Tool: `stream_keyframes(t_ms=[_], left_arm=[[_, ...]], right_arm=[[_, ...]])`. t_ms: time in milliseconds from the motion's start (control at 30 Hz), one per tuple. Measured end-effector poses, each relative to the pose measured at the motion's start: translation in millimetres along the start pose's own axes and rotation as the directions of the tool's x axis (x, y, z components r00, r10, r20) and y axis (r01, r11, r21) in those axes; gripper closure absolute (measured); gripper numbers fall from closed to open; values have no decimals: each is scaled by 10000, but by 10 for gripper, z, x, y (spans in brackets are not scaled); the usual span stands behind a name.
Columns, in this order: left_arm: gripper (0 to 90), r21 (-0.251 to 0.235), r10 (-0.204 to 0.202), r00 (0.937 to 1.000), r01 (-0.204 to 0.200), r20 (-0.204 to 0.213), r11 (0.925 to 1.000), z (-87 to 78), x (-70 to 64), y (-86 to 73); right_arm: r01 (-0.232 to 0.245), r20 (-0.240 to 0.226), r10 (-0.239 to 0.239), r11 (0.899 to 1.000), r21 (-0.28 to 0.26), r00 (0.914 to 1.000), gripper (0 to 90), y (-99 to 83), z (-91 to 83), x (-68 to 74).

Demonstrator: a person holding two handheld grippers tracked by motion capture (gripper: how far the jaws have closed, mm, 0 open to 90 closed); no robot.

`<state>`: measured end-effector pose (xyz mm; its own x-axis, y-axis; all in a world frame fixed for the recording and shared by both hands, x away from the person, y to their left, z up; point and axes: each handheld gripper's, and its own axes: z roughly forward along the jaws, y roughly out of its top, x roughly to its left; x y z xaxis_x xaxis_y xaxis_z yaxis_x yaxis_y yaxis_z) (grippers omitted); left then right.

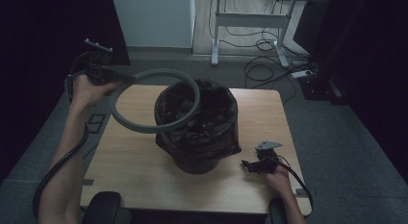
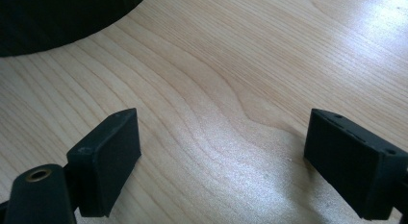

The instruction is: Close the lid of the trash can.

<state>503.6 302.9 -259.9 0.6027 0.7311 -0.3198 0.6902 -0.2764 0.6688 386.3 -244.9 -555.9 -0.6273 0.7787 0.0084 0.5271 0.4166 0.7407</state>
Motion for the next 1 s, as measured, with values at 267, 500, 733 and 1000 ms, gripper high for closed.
stream_keyframes(t_ms=[267, 500, 733, 1000], left_arm=[[784, 56, 354, 9991, -356, 251, 9994, 194, -146, 109], [784, 57, 730, 9959, -734, 528, 9973, 380, -303, 210], [784, 49, 1132, 9910, -1139, 721, 9935, 583, -477, 290], [784, 32, 1650, 9842, -1655, 639, 9862, 794, -657, 342]], right_arm=[[3, 2, -3, 10000, 1, 10000, 118, 0, 0, 0], [2, -2, -2, 10000, 0, 10000, 118, 0, 0, 0], [-1, -1, 1, 10000, 0, 10000, 119, 0, 0, 0], [3, -2, -3, 10000, -3, 10000, 119, 0, 0, 0]])
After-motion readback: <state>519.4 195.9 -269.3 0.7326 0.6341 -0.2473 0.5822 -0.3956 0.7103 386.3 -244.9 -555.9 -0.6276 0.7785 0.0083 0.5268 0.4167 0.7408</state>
